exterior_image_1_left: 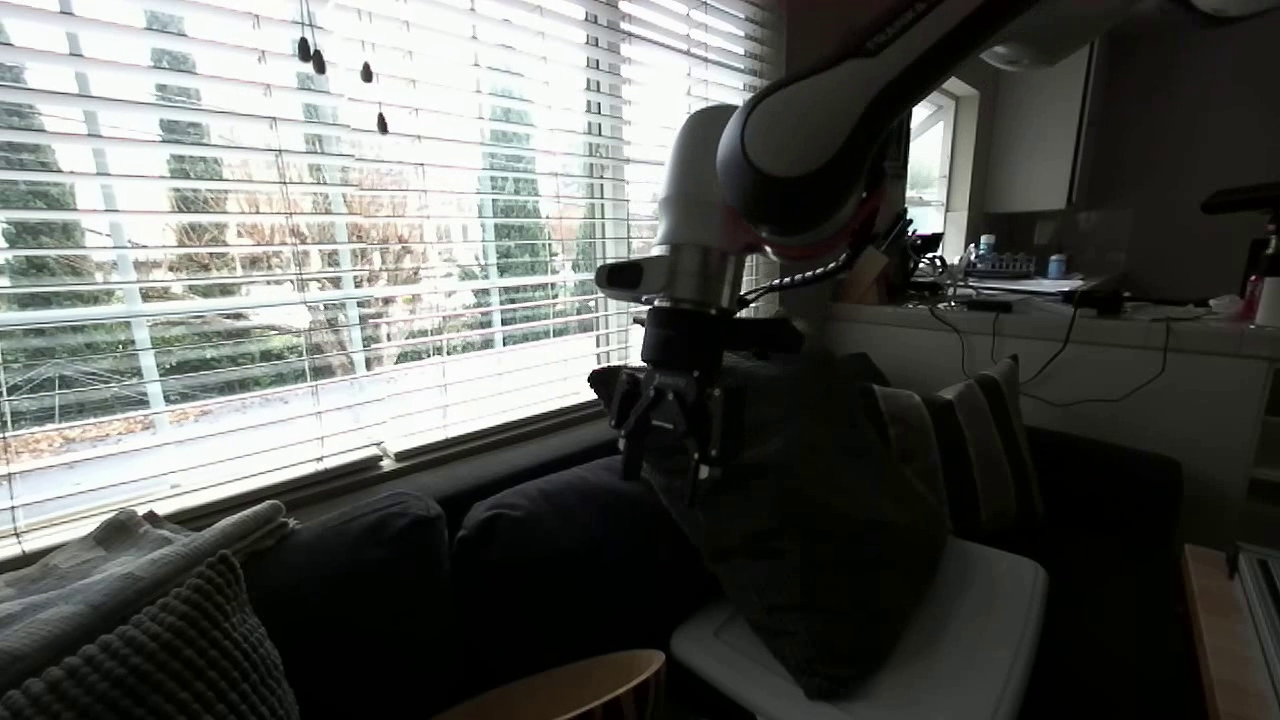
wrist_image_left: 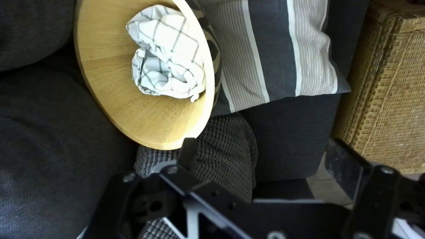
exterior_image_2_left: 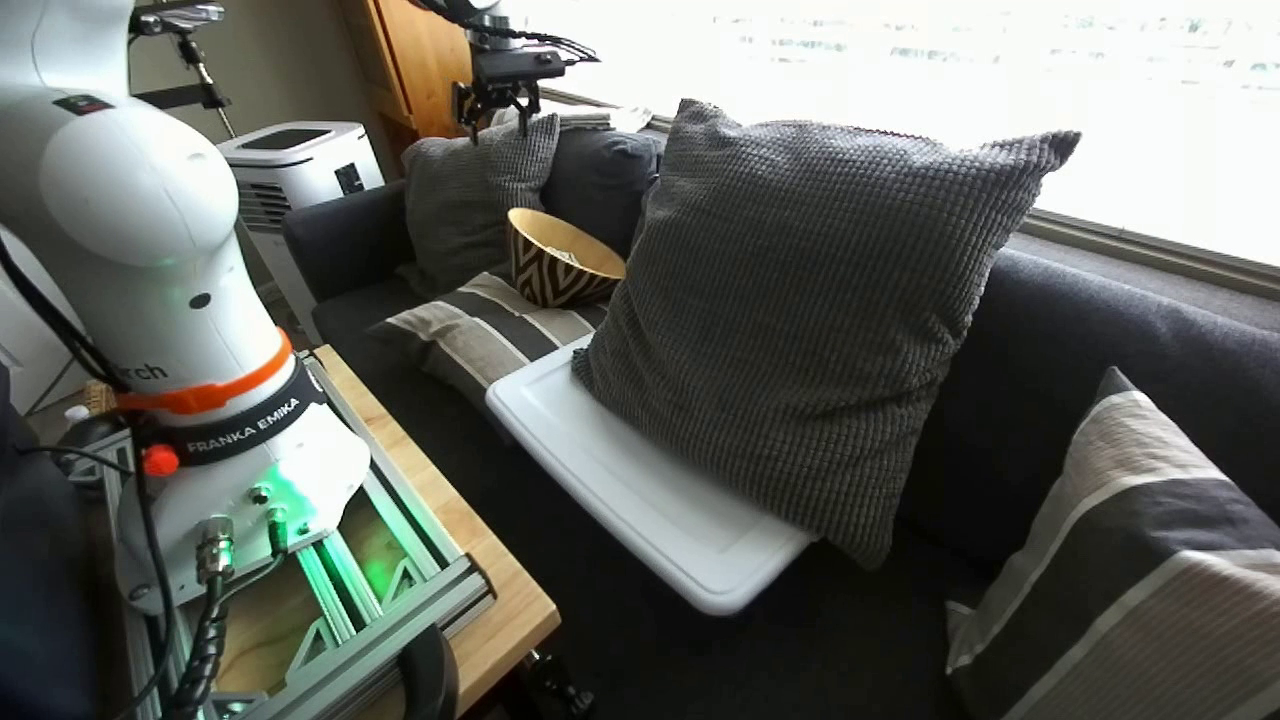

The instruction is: Put the bowl on top of the backrest of the chair

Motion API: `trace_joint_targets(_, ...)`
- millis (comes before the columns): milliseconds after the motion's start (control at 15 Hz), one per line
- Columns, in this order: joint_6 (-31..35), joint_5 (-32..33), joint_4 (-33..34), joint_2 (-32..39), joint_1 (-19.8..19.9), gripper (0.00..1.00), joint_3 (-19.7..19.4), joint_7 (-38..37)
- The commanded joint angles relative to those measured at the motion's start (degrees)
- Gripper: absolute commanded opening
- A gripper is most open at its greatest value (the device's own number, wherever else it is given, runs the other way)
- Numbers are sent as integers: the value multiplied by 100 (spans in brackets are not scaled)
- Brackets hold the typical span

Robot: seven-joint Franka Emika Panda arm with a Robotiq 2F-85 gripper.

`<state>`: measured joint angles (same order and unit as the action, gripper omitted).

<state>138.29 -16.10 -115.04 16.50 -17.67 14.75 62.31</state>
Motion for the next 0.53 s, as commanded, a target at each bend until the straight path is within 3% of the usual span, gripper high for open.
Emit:
trace_joint_targets(0, 137, 196, 672, 877, 196, 100, 253, -53)
trace_joint_targets(467, 47, 549, 1441, 1978, 147, 100, 441, -234)
